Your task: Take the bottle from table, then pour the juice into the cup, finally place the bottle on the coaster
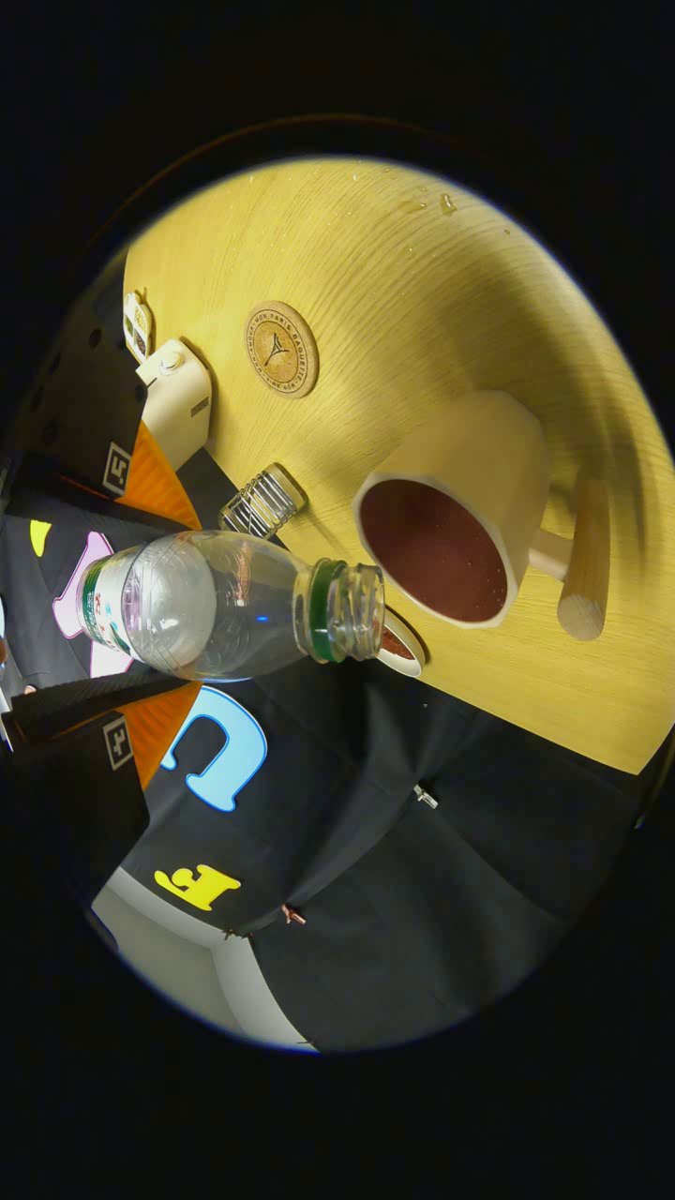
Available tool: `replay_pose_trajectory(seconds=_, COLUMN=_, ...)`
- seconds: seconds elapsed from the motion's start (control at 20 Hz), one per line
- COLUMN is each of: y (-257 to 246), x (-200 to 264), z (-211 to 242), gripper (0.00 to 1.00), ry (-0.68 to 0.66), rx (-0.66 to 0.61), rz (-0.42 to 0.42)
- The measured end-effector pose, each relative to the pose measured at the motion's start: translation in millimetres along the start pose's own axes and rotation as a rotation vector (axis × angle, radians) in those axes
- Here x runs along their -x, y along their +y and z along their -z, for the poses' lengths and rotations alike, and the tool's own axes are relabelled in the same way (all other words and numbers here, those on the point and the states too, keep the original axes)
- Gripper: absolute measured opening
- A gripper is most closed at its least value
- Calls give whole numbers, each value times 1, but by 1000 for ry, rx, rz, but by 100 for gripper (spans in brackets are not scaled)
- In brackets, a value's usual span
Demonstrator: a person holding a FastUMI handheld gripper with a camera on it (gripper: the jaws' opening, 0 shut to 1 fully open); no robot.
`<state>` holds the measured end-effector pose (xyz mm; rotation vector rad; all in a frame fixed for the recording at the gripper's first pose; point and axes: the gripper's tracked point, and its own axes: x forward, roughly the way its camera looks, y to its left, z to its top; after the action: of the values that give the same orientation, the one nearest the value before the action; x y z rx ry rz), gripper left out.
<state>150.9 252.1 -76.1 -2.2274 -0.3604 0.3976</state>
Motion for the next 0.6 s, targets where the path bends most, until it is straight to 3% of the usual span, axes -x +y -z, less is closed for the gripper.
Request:
replay_pose_trajectory(seconds=0.15, y=7, x=1, z=3, gripper=70, ry=26, rx=-57, rz=-18)
replay_pose_trajectory(seconds=0.3, y=16, x=7, z=12, gripper=70, ry=89, rx=-202, rz=-62)
replay_pose_trajectory(seconds=0.4, y=26, x=17, z=20, gripper=70, ry=145, rx=-372, rz=-109)
replay_pose_trajectory(seconds=0.6, y=43, x=45, z=33, gripper=70, ry=298, rx=-893, rz=-219)
